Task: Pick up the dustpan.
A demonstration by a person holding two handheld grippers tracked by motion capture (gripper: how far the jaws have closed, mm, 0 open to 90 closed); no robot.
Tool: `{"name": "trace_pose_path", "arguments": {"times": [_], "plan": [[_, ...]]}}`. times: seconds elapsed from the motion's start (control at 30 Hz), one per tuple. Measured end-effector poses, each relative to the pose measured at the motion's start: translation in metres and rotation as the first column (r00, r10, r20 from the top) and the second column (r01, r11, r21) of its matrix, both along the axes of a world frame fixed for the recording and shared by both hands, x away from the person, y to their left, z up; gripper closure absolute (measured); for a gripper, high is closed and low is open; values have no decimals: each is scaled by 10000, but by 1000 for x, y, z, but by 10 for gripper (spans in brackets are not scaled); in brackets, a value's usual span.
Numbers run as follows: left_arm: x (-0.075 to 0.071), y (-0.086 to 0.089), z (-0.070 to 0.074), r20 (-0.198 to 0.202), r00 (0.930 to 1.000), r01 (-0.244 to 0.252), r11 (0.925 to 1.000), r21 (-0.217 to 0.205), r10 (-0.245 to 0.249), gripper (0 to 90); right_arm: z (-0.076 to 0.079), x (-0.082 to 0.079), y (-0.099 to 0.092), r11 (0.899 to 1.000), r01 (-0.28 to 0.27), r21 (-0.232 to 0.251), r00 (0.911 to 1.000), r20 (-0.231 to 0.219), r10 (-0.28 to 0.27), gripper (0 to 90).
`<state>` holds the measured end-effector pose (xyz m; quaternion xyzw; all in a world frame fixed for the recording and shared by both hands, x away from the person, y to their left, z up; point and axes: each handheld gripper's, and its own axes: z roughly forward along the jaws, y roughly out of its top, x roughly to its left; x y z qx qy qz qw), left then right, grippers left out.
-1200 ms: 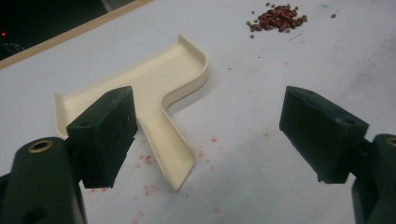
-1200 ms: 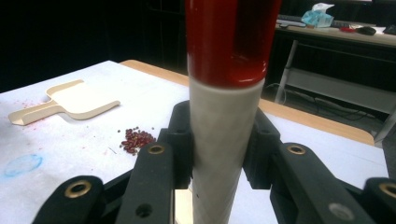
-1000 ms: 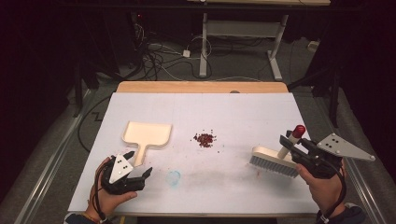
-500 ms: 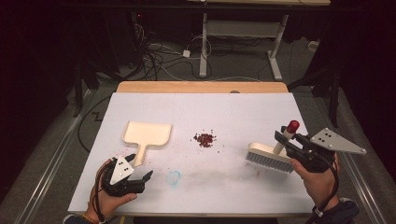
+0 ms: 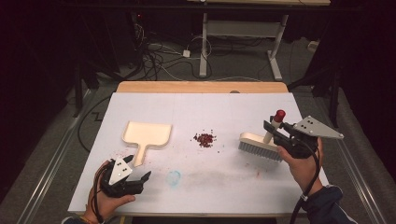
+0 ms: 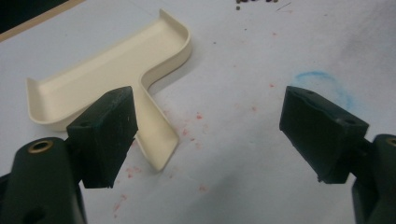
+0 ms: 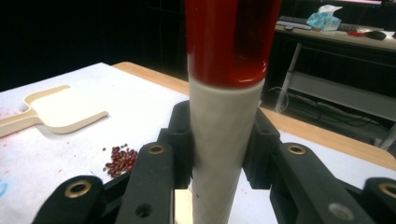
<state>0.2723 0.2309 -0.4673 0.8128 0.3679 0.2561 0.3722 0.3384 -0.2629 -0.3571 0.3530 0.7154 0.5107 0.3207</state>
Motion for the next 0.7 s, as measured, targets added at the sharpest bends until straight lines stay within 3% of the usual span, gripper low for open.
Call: {"name": "trace_pose_path", "arguments": {"times": [0.13,0.23,0.47,0.5,0.53,0.63,0.7], "plan": [[12,1,-4,-535,9968,-594,9982,-28,592,192,3,1,0,9999,109,56,9999,43,-109,698],[29,1,-10,-1136,9870,-1150,9933,-53,1137,196,5,1,1,9999,70,89,9999,134,-71,697],[69,-4,-21,-2370,9474,-2291,9728,-336,2150,237,11,0,6,10000,38,79,9996,290,-40,697],[76,-4,-24,-2571,9366,-2494,9683,-128,2379,250,13,0,7,9999,46,103,9994,350,-49,697],[76,-4,-24,-2571,9366,-2494,9683,-128,2379,267,13,0,7,9999,46,103,9994,350,-49,697],[83,-5,-26,-2758,9244,-2847,9578,-398,2633,274,15,-2,6,9999,37,132,9992,408,-42,697],[85,-7,-26,-2761,9205,-2968,9543,-340,2764,288,17,-3,4,9998,80,177,9992,390,-87,697]]}}
